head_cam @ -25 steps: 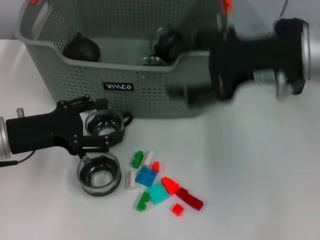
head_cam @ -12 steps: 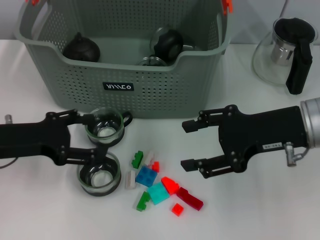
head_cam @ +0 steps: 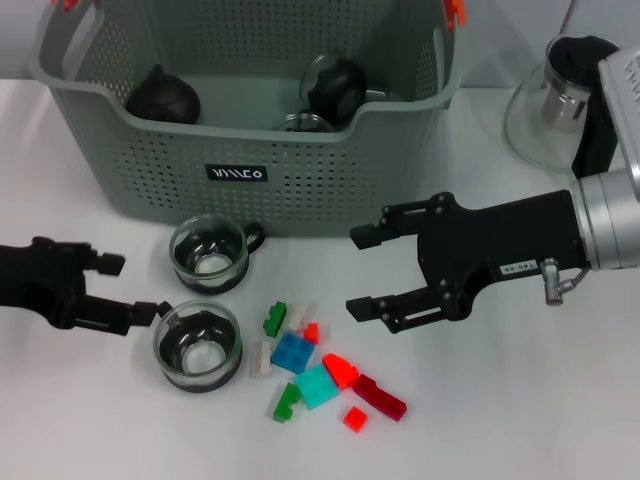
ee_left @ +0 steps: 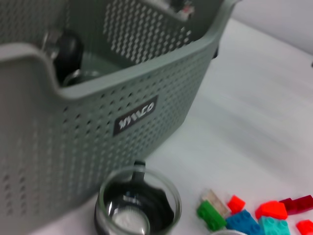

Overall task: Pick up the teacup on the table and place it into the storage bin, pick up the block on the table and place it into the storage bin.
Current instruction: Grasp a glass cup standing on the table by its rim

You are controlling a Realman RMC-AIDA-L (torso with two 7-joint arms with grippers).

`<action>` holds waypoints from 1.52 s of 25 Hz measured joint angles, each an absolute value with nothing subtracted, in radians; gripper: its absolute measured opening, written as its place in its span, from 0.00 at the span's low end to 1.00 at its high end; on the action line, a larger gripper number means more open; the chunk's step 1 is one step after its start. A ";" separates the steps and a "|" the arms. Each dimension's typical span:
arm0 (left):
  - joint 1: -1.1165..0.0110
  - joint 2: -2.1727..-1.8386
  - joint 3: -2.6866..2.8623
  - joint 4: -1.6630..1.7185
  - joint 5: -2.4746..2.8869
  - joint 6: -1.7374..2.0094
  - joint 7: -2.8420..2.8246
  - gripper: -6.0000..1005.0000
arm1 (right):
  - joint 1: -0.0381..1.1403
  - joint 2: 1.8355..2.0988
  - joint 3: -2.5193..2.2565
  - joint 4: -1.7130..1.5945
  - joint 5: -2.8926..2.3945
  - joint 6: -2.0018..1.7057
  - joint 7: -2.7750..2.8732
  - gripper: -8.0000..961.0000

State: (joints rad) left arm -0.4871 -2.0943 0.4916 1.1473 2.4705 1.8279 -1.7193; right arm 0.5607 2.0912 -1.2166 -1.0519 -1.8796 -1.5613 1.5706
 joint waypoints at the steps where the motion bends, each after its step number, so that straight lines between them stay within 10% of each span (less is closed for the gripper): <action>1: -0.490 -2.095 0.503 1.164 2.480 1.837 -1.764 0.88 | 0.566 2.091 -1.216 -1.051 -1.883 -1.561 1.571 0.84; 38: -0.644 -2.094 0.773 1.020 2.702 1.760 -2.541 0.88 | 0.660 2.089 -1.195 -1.012 -1.983 -1.543 1.585 0.84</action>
